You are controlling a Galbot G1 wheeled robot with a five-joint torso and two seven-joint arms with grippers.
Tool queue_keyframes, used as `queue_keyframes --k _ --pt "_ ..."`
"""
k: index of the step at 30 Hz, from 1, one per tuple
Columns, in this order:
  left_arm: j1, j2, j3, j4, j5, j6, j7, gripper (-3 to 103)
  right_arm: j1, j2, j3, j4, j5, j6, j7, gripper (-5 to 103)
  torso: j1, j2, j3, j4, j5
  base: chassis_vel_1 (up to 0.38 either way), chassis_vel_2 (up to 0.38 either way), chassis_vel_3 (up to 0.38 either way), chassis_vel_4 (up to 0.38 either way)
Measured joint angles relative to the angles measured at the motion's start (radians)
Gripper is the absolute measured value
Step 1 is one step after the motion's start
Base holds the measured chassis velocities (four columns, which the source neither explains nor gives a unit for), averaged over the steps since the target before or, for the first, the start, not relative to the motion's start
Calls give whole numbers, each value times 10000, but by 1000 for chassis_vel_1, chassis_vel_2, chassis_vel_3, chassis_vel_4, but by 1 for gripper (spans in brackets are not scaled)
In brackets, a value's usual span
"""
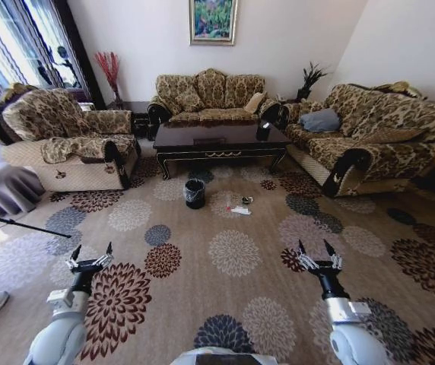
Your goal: Move to the front of the table and pick up the trash from the floor, then place it into the trash bin.
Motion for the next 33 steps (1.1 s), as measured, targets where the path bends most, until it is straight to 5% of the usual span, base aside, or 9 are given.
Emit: queue_keyframes --k 2,4,5,11,23,33 --pt "0 2 0 -1 0 4 1 100 6 2 -5 0 20 32 8 68 0 0 0 0 0 0 0 0 0" --pt "-1 1 0 0 0 8 2 100 12 2 -7 7 0 81 21 73 0 0 0 1 0 0 0 0 0" --pt "-3 -4 -3 0 -3 12 2 100 7 -20 -9 48 -84 118 42 84 0 0 0 0 0 0 0 0 0" --pt "167 -10 -30 -69 -44 11 5 100 3 -87 -2 163 -227 92 -39 99 0 0 0 1 0 0 0 0 0" --pt "611 -58 -79 -153 -373 -121 238 100 -28 -23 -79 283 -233 65 68 100 -17 -35 -18 1 1 -22 -22 27 24" --pt "750 -139 -23 -295 -607 65 477 100 -56 21 -94 289 -176 59 116 100 -265 -579 -314 1 -2 -15 -14 10 12"
